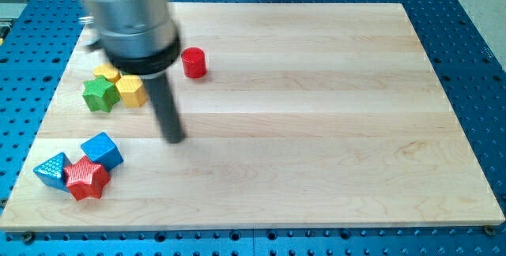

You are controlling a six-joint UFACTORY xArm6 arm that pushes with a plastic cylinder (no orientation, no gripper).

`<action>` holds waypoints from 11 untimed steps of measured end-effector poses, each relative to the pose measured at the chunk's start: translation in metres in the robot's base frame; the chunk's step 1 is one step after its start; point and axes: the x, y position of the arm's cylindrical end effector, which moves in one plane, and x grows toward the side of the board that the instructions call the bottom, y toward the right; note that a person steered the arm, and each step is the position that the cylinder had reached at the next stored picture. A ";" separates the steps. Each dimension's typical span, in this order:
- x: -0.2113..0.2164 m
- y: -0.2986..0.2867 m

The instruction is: Place the red circle at the bottom right of the hexagon

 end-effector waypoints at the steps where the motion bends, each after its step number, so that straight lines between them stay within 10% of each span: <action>1: -0.045 0.085; 4: -0.192 0.025; 6: -0.100 0.006; 8: -0.140 -0.014; 11: -0.048 0.008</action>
